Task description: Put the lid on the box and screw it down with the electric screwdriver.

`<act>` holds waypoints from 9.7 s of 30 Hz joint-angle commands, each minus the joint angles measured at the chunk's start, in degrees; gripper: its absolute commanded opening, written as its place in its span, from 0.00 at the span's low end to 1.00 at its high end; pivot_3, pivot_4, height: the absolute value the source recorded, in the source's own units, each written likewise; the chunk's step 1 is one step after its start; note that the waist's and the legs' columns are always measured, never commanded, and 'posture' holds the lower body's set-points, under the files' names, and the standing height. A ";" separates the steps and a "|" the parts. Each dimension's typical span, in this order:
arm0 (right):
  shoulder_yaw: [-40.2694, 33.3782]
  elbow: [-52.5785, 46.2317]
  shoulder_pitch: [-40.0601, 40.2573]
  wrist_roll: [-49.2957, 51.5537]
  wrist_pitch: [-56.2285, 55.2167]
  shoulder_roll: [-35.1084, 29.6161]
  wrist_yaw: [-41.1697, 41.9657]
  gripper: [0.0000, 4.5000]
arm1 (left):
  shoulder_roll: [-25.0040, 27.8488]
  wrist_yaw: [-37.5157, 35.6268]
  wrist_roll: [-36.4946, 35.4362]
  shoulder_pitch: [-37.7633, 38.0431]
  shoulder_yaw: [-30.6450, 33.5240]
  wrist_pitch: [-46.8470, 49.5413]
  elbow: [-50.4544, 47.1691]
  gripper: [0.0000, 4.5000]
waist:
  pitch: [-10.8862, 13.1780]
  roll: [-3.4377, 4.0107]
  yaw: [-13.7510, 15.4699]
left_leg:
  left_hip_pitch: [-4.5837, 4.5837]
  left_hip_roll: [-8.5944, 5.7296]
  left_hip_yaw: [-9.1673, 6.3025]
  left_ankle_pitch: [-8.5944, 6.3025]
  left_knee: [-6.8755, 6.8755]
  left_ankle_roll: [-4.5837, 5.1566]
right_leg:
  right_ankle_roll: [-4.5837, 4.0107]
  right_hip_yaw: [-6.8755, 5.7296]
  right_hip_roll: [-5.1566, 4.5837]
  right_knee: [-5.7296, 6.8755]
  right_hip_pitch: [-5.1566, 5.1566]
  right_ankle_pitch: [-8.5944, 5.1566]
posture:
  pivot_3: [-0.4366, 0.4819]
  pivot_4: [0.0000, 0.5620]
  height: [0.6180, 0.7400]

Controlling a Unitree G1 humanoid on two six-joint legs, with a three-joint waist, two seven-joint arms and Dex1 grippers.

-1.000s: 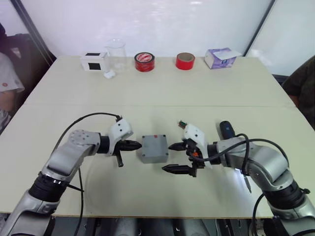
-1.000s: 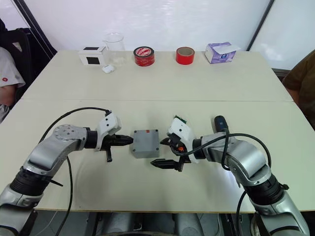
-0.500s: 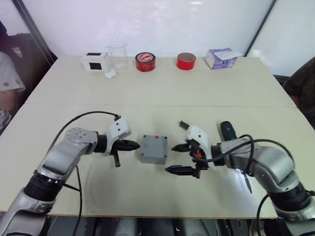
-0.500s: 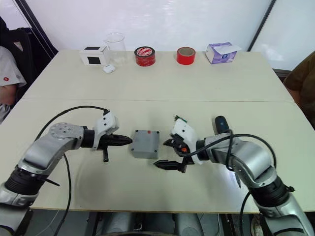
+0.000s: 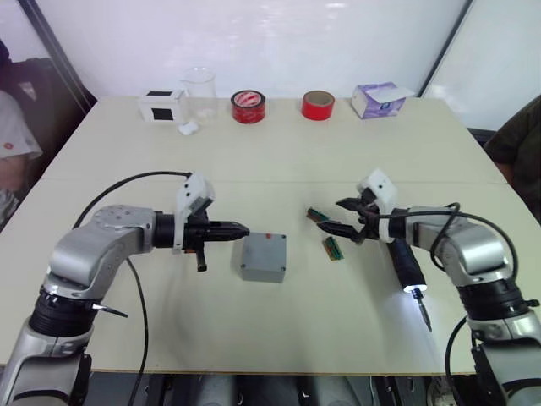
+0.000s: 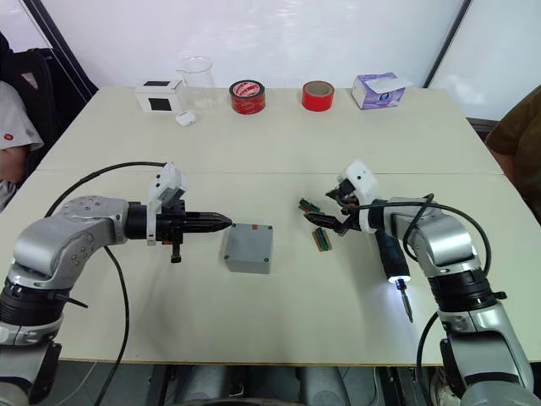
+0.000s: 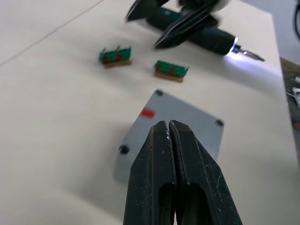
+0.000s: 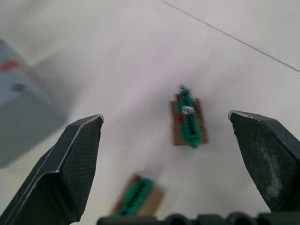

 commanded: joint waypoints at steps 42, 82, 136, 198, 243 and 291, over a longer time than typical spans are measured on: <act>-0.66 13.26 -6.97 -8.04 -8.85 6.78 2.81 0.02 | 1.47 2.58 -1.73 2.81 0.02 -1.01 -3.95 0.00 | 0.00 0.01 0.04 | 0.02 0.00 0.00 0.01 0.00 -0.02 | -0.01 0.01 -0.02 0.01 0.02 0.00 | 0.48 0.27 1.00; -2.69 -29.54 6.00 5.50 11.72 7.76 -3.33 0.02 | 4.64 0.60 -2.81 4.55 1.12 -0.59 -3.54 0.00 | 0.00 0.01 0.14 | 0.02 0.00 -0.05 0.01 0.00 -0.02 | -0.02 0.01 -0.04 0.00 0.02 0.00 | 0.48 0.27 1.00; 3.24 -24.52 7.40 1.87 7.81 7.86 -4.40 0.34 | 3.98 3.36 -5.25 2.96 0.54 1.85 -5.53 0.00 | 0.00 0.01 0.13 | 0.02 0.00 -0.04 0.01 0.00 -0.02 | -0.03 0.01 -0.03 -0.01 0.02 0.00 | 0.48 0.27 1.00; 19.15 6.55 -14.43 11.69 49.98 -22.87 -1.21 0.40 | 4.17 5.27 -4.24 5.49 -2.87 -3.50 -14.70 0.00 | -0.16 -0.37 -0.16 | 0.04 0.05 -0.06 -0.02 0.04 0.02 | -0.22 0.12 0.02 -0.10 0.02 -0.11 | 0.48 0.27 1.00; -10.74 -31.11 8.04 15.36 -1.71 21.84 -18.04 0.40 | 1.71 -3.19 12.68 -2.48 -15.65 -14.38 4.15 0.00 | 0.11 -0.02 0.06 | 0.01 -0.01 0.02 0.17 -0.37 -0.29 | -0.08 0.04 0.03 -0.07 -0.15 0.15 | 0.48 0.27 1.00; 1.81 -22.89 17.91 -1.26 -9.89 21.79 -21.63 0.40 | 0.40 -2.78 15.08 1.95 -16.03 -14.87 4.51 0.00 | -1.07 -0.63 0.12 | 1.33 0.05 -0.05 0.15 -0.50 -0.27 | -0.50 0.07 -0.01 -0.09 1.06 -0.11 | 0.48 0.27 1.00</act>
